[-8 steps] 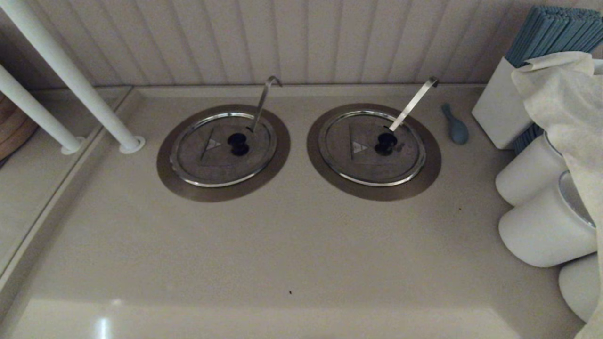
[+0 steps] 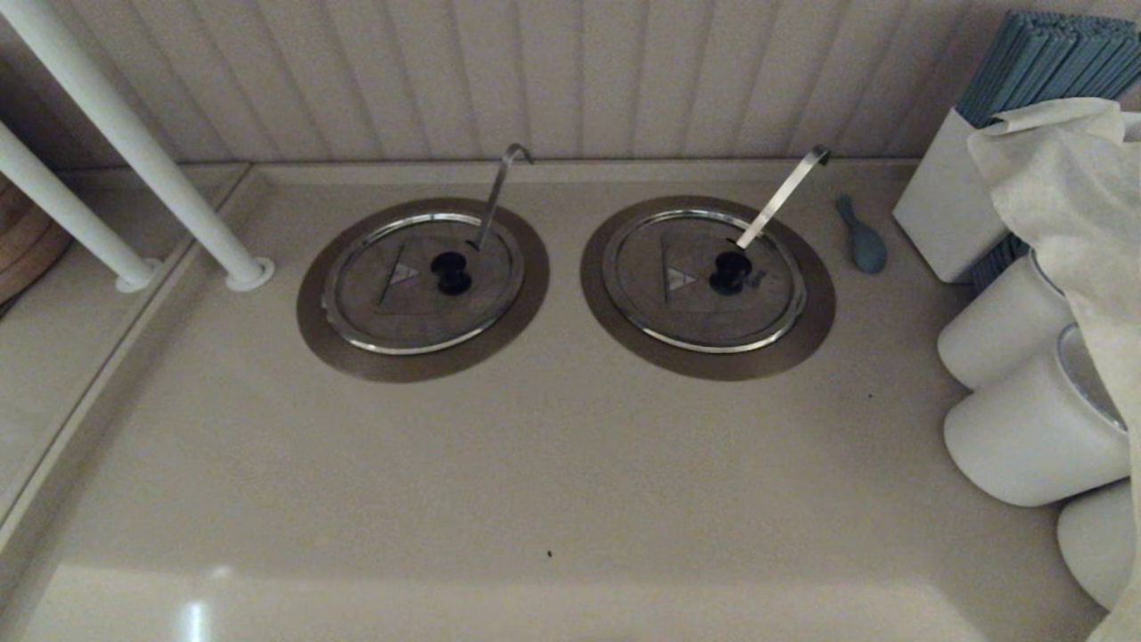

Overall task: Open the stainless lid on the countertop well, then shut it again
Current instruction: Open the lid

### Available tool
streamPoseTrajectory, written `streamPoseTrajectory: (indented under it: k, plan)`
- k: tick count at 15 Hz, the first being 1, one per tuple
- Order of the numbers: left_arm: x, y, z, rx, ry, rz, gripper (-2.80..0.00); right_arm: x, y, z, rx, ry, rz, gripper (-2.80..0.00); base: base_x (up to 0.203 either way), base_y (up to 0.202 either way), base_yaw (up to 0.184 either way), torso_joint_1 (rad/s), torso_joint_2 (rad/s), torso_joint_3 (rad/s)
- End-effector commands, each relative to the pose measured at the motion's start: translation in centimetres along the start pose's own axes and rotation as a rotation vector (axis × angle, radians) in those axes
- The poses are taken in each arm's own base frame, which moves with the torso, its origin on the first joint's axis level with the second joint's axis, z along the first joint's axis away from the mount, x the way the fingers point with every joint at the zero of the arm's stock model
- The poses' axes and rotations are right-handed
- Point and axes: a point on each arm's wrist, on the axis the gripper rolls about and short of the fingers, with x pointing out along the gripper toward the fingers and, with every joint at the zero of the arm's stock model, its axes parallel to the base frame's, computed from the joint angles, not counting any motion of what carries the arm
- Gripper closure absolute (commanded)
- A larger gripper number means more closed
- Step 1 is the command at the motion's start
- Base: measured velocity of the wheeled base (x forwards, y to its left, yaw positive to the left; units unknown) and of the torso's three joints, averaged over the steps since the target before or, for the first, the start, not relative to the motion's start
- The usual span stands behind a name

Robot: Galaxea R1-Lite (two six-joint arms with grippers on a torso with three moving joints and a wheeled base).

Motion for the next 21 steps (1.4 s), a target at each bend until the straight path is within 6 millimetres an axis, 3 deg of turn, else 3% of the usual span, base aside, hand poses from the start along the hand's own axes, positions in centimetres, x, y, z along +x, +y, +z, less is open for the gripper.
streamPoseTrajectory:
  k: [1,3,5,7,9,11,14,17,20,21]
  plan:
    - [0.0,0.0,4.4,0.001,-0.027,-0.044,0.0,0.0,0.0,0.0,0.0,0.0,0.001,-2.8,0.0,0.0,0.0,0.0,0.0,0.0]
    - [2.9,0.1,7.9,-0.001,0.06,-0.09,0.0,0.0,0.0,0.0,0.0,0.001,0.001,-2.8,0.0,0.0,0.0,0.0,0.0,0.0]
    - [7.4,0.5,10.7,0.001,0.126,-0.118,0.0,0.0,0.0,0.0,0.0,-0.001,0.001,-2.8,0.0,0.0,0.0,0.0,0.0,0.0]
    - [13.5,0.9,12.6,-0.003,0.16,-0.137,0.0,0.0,0.0,0.0,0.0,0.001,0.001,-2.8,0.0,0.0,0.0,0.0,0.0,0.0]
    - [20.6,1.0,13.4,-0.006,0.174,-0.165,0.0,0.0,0.0,0.0,0.0,-0.001,0.001,-2.8,0.0,0.0,0.0,0.0,0.0,0.0]
    - [27.1,0.2,13.0,-0.015,0.191,-0.185,0.0,0.0,0.0,0.0,0.0,0.0,0.001,-2.8,0.0,0.0,0.0,0.0,0.0,0.0]
    - [35.1,-2.9,11.5,-0.031,0.2,-0.131,0.0,0.0,0.0,0.0,0.0,0.001,0.001,-2.8,0.0,0.0,0.0,0.0,0.0,0.0]
    - [39.2,-7.8,9.1,-0.064,0.193,-0.071,0.0,0.0,0.0,0.0,0.0,0.001,0.001,-2.8,0.0,0.0,0.0,0.0,0.0,0.0]
    - [42.5,-10.3,6.7,-0.076,0.142,0.039,0.0,0.0,0.0,0.0,0.0,-0.001,0.001,-2.8,0.0,0.0,0.0,0.0,0.0,0.0]
    - [42.8,-11.0,6.8,-0.085,0.119,0.068,-2.8,0.0,0.0,0.0,0.0,-0.001,0.001,-2.8,0.0,0.0,0.0,0.0,0.0,0.0]
